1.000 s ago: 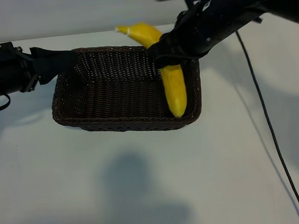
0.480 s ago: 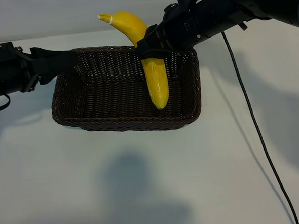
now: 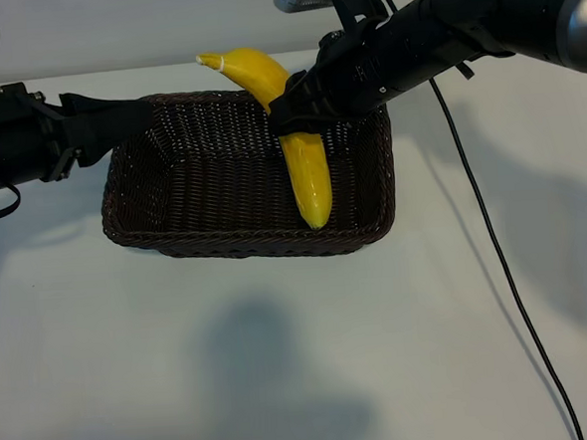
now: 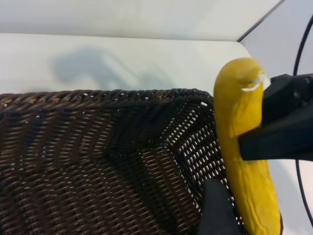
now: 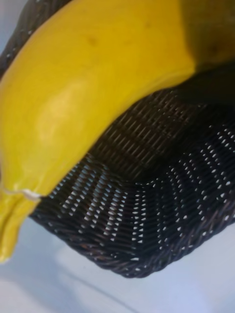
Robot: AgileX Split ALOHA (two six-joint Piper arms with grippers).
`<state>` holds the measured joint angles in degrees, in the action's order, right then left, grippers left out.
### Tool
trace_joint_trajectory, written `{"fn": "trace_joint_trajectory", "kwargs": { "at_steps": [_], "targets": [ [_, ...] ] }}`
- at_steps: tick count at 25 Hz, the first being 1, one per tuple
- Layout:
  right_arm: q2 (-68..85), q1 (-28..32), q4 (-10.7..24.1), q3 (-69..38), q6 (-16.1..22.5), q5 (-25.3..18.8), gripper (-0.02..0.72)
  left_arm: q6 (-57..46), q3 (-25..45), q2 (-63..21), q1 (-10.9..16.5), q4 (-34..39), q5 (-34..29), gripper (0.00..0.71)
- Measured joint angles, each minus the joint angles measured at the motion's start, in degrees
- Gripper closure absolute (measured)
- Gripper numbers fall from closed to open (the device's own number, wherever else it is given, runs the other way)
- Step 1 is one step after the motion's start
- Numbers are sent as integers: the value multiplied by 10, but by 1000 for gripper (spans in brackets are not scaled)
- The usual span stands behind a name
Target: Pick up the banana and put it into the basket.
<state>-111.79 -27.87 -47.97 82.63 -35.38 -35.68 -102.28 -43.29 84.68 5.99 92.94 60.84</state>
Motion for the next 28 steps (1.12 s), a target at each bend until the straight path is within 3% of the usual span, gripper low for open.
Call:
{"fn": "trace_joint_trajectory", "kwargs": {
  "at_steps": [10,15,18,28],
  "targets": [
    [-11,0,-14,0,2,-1,268,-1,0,0,0,0,2,210],
    [-11,0,-15,0,6,-7,80,-1,0,0,0,0,2,210],
    [-11,0,-15,0,12,-8,28,-1,0,0,0,0,2,210],
    [11,8,-14,0,36,-60,32,-1,0,0,0,0,3,210]
  ]
}}
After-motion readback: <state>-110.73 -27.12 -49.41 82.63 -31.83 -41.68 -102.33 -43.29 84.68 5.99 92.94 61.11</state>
